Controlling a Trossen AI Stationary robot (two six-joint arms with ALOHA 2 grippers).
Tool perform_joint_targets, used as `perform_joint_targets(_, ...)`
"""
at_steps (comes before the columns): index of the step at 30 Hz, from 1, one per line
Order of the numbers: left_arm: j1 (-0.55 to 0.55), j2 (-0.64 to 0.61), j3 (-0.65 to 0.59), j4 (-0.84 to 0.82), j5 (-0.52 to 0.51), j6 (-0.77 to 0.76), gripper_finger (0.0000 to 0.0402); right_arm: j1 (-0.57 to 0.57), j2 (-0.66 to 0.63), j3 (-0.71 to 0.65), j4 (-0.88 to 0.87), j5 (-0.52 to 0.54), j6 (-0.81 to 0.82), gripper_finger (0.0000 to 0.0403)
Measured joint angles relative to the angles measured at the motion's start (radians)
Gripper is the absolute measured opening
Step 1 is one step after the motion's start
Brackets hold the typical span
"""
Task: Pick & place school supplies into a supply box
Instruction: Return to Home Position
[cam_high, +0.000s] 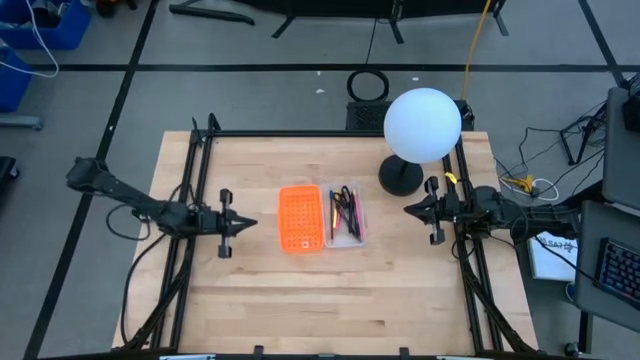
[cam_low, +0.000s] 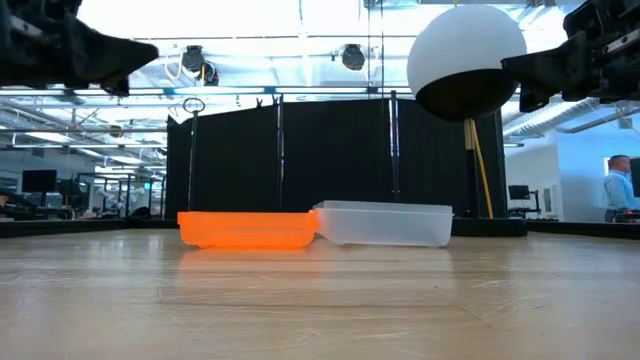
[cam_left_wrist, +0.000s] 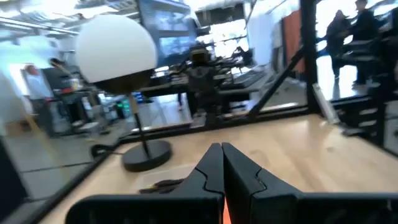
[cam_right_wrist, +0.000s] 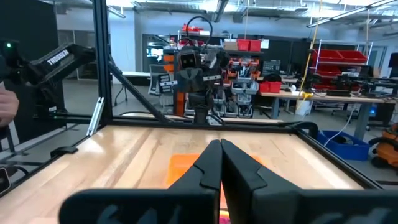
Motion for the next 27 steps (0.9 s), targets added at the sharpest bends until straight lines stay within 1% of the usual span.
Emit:
perform_joint_targets(2,-0.047,-0.068,0.0,-0.088,-0.063,0.037,0.0002,0.0,0.0,0.0,0.0,0.0,-0.004,0.0)
perform_joint_targets(4,-0.076,-0.124,0.0,-0.138,-0.072,0.096,0.0002,0.0,0.0,-0.001,0.002,0.0,-0.006,0.0)
perform_joint_targets(6,-0.074,-0.166,0.0,-0.145,-0.071,0.145,0.0003,0.0,0.0,-0.001,0.011,0.0,-0.008,0.0)
perform_joint_targets(9,-0.035,-0.22,0.0,-0.145,-0.057,0.185,0.0002,0.0,0.0,-0.001,0.012,-0.003,-0.007,0.0)
perform_joint_targets(11,0.016,-0.24,0.0,-0.165,-0.008,0.2,0.0003,0.0,0.0,-0.001,0.016,-0.02,-0.005,0.0)
perform_joint_targets(14,0.117,-0.25,0.0,-0.224,0.126,0.196,0.0004,0.001,0.0,-0.001,0.031,-0.027,-0.002,0.0)
perform_joint_targets(16,0.187,-0.25,0.0,-0.27,0.198,0.161,0.0003,0.001,0.0,-0.002,0.048,-0.027,-0.001,0.0)
perform_joint_targets(19,0.271,-0.25,0.0,-0.343,0.237,0.08,0.0004,0.0,0.0,-0.002,0.064,-0.026,0.003,0.0)
perform_joint_targets(21,0.306,-0.25,0.0,-0.388,0.248,0.045,0.0005,0.0,0.0,-0.002,0.064,-0.026,0.003,0.0)
perform_joint_targets(24,0.333,-0.25,0.0,-0.405,0.297,0.045,0.0003,0.0,0.0,-0.002,0.06,-0.026,0.007,0.0)
perform_joint_targets(27,0.34,-0.268,0.0,-0.379,0.315,0.089,0.0005,0.0,0.0,-0.002,0.06,-0.026,0.006,0.0)
